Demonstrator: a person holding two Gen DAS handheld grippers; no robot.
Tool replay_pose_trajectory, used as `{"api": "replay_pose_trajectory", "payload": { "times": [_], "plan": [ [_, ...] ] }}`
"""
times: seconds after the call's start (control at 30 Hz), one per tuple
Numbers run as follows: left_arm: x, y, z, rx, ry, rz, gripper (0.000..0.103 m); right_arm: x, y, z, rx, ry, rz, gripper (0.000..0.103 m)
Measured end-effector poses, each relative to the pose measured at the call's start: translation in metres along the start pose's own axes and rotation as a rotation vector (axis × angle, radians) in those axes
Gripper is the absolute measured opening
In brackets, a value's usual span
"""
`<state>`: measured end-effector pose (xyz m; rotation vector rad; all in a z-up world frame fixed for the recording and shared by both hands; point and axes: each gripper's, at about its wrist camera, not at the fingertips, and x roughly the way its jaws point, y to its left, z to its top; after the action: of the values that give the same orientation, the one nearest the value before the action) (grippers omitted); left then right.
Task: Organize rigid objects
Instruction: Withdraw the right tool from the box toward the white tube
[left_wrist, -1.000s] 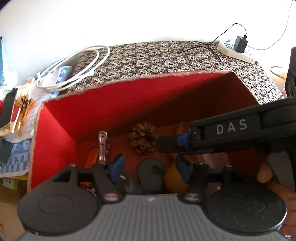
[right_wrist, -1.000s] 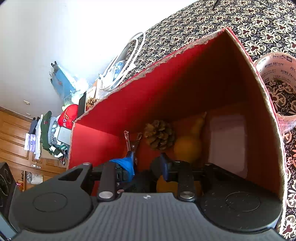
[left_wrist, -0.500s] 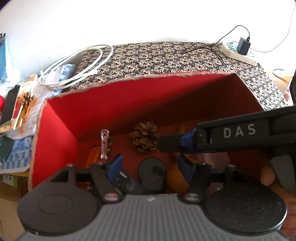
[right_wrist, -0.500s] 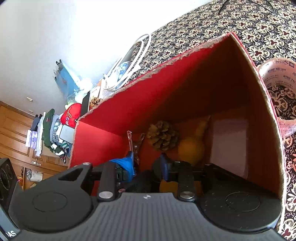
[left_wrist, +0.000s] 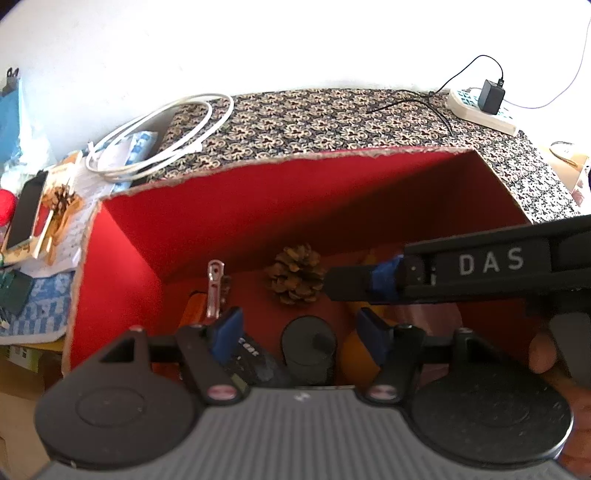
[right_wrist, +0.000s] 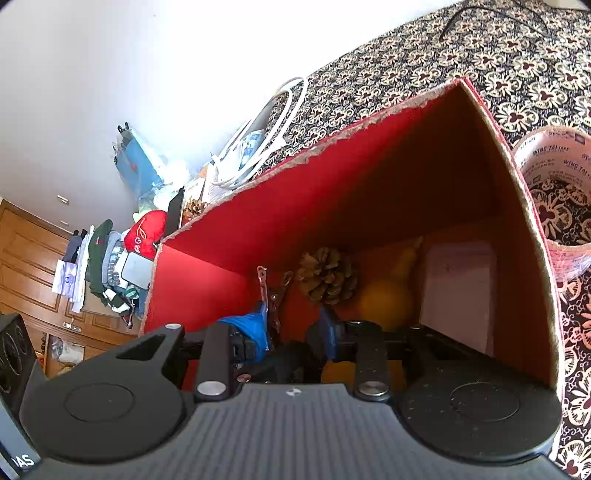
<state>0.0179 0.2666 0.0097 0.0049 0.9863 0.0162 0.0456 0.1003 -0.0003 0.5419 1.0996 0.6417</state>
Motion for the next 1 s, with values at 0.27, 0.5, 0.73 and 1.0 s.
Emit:
{"api": "replay_pose_trajectory", "payload": {
  "times": [0.27, 0.5, 0.73, 1.0],
  "plan": [
    [-0.003, -0.002, -0.002, 0.016, -0.03, 0.021, 0.069, -0.019, 0.006, -0.006, 0.003, -0.055, 0.019, 0.015],
    [-0.015, -0.002, -0.006, 0.01, -0.072, 0.029, 0.071, -0.049, 0.012, -0.017, -0.041, -0.204, 0.0, 0.017],
    [-0.043, -0.005, -0.015, 0.024, -0.14, 0.012, 0.076, -0.079, 0.027, -0.035, -0.201, -0.323, -0.099, 0.017],
    [-0.061, -0.02, -0.019, 0.037, -0.17, -0.036, 0.079, -0.104, 0.019, -0.041, -0.25, -0.397, -0.171, 0.017]
  ]
}}
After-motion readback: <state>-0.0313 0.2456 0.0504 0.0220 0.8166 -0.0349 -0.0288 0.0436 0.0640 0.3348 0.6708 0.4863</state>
